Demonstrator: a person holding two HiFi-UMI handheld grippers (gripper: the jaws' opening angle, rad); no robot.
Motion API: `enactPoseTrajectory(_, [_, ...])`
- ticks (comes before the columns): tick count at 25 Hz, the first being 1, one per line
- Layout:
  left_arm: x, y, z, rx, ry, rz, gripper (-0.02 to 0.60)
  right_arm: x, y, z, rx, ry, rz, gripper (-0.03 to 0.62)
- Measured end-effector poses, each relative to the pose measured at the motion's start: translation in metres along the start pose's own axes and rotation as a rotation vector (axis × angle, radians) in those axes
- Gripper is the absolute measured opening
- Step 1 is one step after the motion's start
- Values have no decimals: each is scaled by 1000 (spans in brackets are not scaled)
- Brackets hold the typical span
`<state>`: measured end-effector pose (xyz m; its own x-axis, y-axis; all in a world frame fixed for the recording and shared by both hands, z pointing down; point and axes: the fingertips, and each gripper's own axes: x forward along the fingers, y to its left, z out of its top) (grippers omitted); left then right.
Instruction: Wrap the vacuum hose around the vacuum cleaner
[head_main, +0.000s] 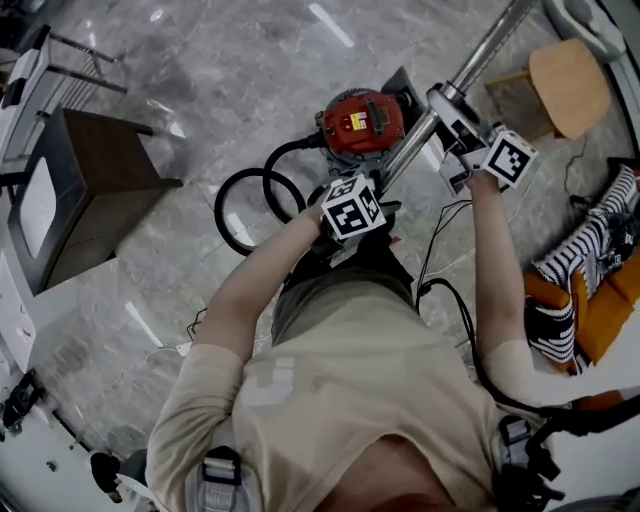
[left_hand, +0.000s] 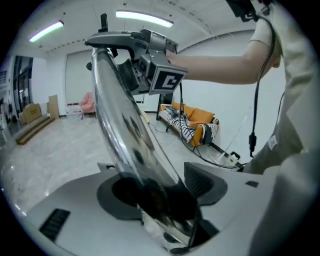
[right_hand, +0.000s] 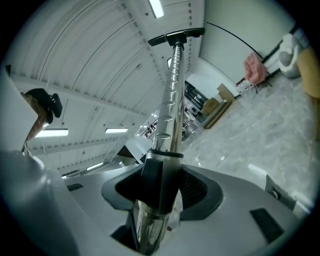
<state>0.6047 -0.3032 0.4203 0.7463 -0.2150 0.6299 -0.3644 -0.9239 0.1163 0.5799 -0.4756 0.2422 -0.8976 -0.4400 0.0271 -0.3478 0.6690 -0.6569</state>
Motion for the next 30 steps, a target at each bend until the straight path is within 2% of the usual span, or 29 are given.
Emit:
enactPoseTrajectory(3, [14, -16, 25, 46, -43, 40, 267, -23, 37, 14, -115, 24, 25, 204])
enactPoseTrajectory(7, [41, -41, 49, 73, -51, -19, 268, -46, 56, 16, -224, 91, 29, 206])
enactPoseTrajectory(12, [55, -49, 56, 33, -77, -79, 268, -45, 47, 5, -247, 170, 1, 206])
enactPoseTrajectory(15, [65, -69, 56, 35, -34, -103, 268, -65, 49, -1, -259, 205, 14, 206])
enactPoseTrajectory(19, [95, -99, 68, 76, 60, -152, 270, -119, 42, 1, -268, 215, 63, 206])
enactPoseTrajectory(22, [113, -111, 74, 112, 145, -183, 313, -148, 33, -1, -277, 249, 101, 207])
enactPoseTrajectory(25, [123, -113, 80, 117, 222, -202, 409, -166, 18, -3, -261, 276, 115, 209])
enactPoseTrajectory(27, [124, -110, 83, 95, 253, -215, 441, -174, 9, 3, -238, 261, 118, 210])
enactPoseTrajectory(30, [114, -109, 83, -14, 270, -203, 465, -174, 9, 5, -210, 278, 165, 210])
